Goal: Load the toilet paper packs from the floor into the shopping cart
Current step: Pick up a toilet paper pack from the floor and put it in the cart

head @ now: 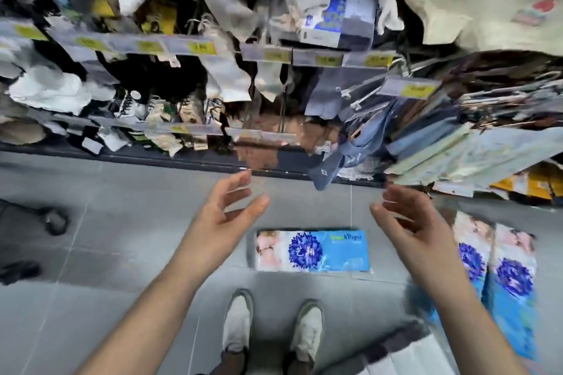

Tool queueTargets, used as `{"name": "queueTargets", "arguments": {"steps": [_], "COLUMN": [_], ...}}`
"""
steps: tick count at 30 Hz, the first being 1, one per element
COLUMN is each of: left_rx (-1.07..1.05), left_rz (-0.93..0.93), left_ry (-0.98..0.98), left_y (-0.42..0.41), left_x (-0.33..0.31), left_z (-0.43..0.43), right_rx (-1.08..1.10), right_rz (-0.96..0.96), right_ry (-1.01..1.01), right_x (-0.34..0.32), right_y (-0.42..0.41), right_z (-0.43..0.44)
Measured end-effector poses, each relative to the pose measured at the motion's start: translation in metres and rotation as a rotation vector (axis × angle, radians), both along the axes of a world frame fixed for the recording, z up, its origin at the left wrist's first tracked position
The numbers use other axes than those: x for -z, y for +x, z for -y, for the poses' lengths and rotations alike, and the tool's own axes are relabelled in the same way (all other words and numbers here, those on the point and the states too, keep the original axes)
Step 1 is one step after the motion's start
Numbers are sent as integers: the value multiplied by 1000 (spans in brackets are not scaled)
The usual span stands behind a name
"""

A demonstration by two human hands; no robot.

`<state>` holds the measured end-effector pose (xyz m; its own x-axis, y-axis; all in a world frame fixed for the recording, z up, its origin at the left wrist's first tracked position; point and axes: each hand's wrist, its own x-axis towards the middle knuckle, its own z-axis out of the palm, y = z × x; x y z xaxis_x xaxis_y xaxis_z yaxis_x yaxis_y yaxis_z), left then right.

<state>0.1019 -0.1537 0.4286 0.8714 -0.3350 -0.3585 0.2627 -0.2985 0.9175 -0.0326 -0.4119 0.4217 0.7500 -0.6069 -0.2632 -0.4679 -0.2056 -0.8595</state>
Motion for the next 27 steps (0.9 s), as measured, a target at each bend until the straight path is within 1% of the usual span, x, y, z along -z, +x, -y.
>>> {"name": "queueTargets", "arguments": {"steps": [8,14,16,19,23,27], "left_rx": [-24,-35,-20,13,8,27], "left_rz": [-164,-237,-272,-277,-313,-331], "left_ry": [133,232,266,335,357,366], "left_y": [-12,-29,-34,-38,-35,-33], "left_x": [210,338,371,414,456,485], "left_z": [-6,-8,-8,-10,-8,-4], "right_rx": [80,134,150,178,184,181], "right_rz": [-207,-318,-359,-392,-417,-443], "right_ry": [66,89,80,76,64,41], "right_x": [197,317,349,390,431,467], "right_y": [-19,-37,-42,-46,-46,-46], "right_z": [4,7,12,21,33,45]}}
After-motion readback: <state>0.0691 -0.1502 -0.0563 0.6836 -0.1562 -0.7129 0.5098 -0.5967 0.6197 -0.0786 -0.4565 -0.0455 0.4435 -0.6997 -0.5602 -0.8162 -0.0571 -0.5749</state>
